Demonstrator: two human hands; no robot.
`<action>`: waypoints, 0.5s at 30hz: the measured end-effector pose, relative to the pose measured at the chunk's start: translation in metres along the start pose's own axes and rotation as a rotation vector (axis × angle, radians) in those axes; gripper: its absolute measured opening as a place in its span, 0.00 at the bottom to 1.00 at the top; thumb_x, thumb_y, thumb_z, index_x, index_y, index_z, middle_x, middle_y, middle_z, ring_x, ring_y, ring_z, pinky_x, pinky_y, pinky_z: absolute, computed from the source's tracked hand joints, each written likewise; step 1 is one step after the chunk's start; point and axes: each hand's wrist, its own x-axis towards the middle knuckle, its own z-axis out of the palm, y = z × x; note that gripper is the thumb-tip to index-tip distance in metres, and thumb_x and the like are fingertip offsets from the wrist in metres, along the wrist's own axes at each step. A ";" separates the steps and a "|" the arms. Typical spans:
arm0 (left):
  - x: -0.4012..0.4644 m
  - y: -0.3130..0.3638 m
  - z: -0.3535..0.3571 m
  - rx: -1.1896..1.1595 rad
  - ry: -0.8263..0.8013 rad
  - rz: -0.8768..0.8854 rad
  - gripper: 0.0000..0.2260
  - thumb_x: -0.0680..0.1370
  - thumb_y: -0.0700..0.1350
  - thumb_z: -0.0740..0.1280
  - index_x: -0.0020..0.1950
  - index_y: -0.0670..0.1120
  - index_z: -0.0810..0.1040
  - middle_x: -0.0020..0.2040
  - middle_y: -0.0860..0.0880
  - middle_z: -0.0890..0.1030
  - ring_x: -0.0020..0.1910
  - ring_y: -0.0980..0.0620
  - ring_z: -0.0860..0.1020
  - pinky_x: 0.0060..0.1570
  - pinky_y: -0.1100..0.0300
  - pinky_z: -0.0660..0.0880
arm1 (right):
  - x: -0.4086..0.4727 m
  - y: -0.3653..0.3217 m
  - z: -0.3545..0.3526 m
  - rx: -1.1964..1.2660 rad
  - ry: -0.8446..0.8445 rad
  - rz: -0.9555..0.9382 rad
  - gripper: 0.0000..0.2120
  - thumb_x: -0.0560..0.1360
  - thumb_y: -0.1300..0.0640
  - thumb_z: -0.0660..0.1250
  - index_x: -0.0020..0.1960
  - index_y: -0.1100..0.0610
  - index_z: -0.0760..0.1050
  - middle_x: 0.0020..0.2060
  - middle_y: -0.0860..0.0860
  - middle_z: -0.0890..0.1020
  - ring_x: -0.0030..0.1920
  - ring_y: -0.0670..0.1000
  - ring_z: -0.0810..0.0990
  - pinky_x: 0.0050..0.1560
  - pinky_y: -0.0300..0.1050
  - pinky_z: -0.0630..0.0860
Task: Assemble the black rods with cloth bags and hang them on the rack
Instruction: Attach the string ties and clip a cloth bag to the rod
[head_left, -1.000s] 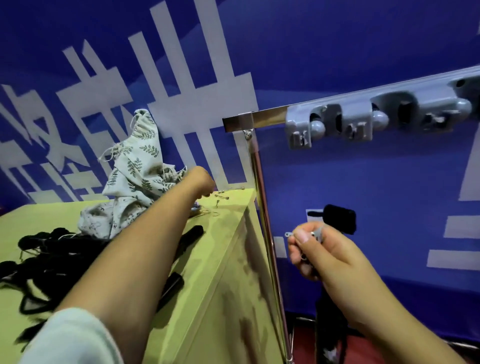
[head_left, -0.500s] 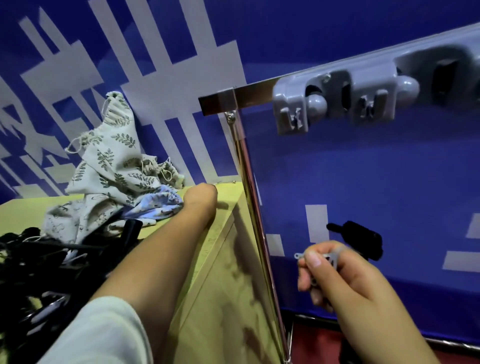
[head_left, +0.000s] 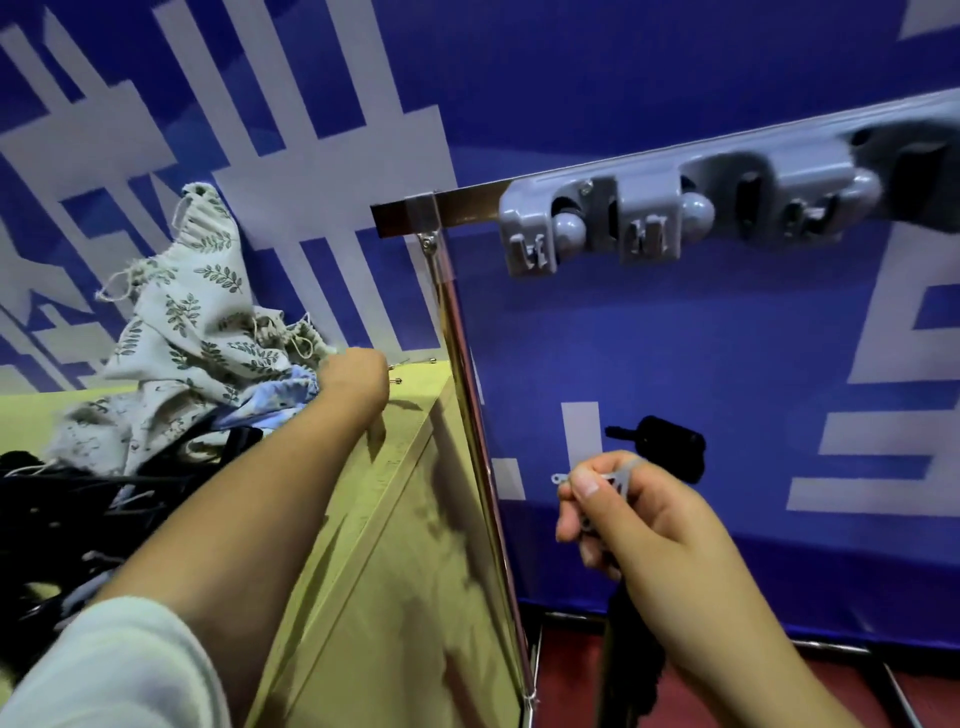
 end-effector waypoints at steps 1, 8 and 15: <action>-0.003 -0.003 -0.009 -0.054 0.045 -0.011 0.10 0.74 0.34 0.62 0.53 0.38 0.78 0.51 0.42 0.80 0.52 0.42 0.78 0.48 0.54 0.75 | -0.002 -0.003 0.001 0.006 0.003 -0.005 0.10 0.78 0.58 0.60 0.40 0.58 0.75 0.29 0.49 0.79 0.27 0.43 0.71 0.30 0.30 0.68; -0.114 -0.003 -0.109 -0.905 0.472 0.099 0.08 0.76 0.41 0.67 0.53 0.46 0.83 0.50 0.47 0.84 0.51 0.48 0.81 0.53 0.55 0.77 | -0.040 -0.031 0.014 0.103 0.085 -0.066 0.10 0.78 0.61 0.59 0.41 0.60 0.75 0.30 0.52 0.82 0.28 0.46 0.78 0.26 0.34 0.71; -0.316 0.012 -0.094 -1.741 0.470 0.335 0.07 0.76 0.44 0.65 0.41 0.56 0.76 0.42 0.51 0.84 0.45 0.55 0.83 0.47 0.50 0.80 | -0.094 -0.065 0.027 0.096 0.087 -0.151 0.10 0.79 0.62 0.58 0.42 0.60 0.75 0.33 0.54 0.84 0.35 0.48 0.83 0.33 0.35 0.78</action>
